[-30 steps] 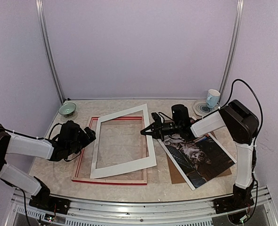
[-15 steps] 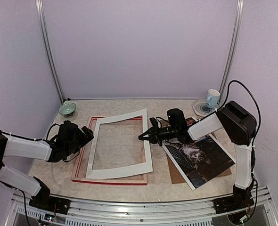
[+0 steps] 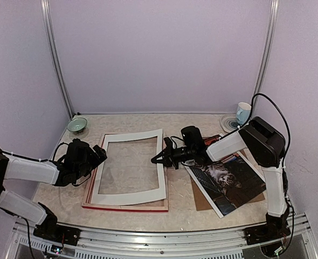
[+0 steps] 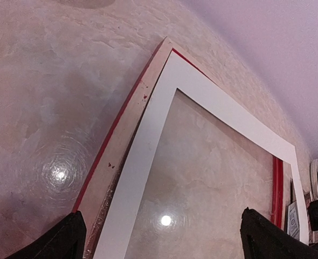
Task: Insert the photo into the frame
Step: Place the mat board on the glass panel.
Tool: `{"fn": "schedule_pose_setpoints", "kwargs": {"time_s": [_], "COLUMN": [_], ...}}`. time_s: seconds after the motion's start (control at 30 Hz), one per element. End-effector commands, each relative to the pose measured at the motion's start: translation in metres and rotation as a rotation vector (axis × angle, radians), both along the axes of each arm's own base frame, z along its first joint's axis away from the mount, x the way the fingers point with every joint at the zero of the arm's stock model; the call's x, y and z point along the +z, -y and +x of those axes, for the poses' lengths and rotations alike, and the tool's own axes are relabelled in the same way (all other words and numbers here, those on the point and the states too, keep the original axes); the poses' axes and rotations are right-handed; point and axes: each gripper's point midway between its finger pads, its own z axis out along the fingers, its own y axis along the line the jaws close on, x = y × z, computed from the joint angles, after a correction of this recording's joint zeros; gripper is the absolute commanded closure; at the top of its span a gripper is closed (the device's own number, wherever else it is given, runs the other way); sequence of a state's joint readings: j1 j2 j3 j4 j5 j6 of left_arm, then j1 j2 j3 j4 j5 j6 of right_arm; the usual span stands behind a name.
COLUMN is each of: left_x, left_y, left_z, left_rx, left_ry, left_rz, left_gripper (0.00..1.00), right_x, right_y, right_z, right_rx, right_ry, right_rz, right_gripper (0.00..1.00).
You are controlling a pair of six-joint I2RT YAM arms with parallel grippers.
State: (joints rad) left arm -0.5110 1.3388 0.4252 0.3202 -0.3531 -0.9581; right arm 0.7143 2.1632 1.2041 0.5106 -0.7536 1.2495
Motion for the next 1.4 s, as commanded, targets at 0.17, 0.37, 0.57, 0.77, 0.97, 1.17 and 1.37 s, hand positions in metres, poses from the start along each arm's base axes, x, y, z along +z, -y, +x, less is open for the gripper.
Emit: {"fn": "schedule_pose_setpoints", "kwargs": {"time_s": [0.17,0.37,0.57,0.77,0.97,1.17,1.37], "left_x": [-0.004,-0.004,-0.004,-0.001,-0.001,-0.001,0.002], "left_y": [-0.007,-0.008,-0.012,-0.017,-0.018,-0.020,-0.024], "left_z": [-0.002,-0.002,-0.005,-0.007,-0.007,-0.010,-0.012], "left_rx": [0.019,0.023,0.037,0.053,0.057,0.064,0.078], "left_ry": [-0.006,-0.006,-0.003,0.009,0.010,0.011,0.023], "left_rz": [0.016,0.019,0.021,0.017,0.012,0.012,0.012], "left_gripper": [0.01,0.01,0.01,0.01,0.01,0.01,0.01], "right_x": [-0.012,-0.015,-0.012,0.003,0.012,0.024,0.039], "right_y": [-0.019,-0.028,-0.023,-0.016,-0.017,-0.017,-0.017], "right_z": [-0.008,-0.012,-0.012,-0.004,-0.007,-0.011,-0.010], "right_rx": [0.024,0.050,0.064,0.073,0.097,0.112,0.130], "right_ry": [-0.017,-0.006,0.048,0.166,0.207,0.226,0.289], "right_rz": [-0.052,-0.078,-0.136,-0.229,-0.237,-0.244,-0.289], "right_gripper": [1.00,0.91,0.70,0.50,0.42,0.40,0.38]}}
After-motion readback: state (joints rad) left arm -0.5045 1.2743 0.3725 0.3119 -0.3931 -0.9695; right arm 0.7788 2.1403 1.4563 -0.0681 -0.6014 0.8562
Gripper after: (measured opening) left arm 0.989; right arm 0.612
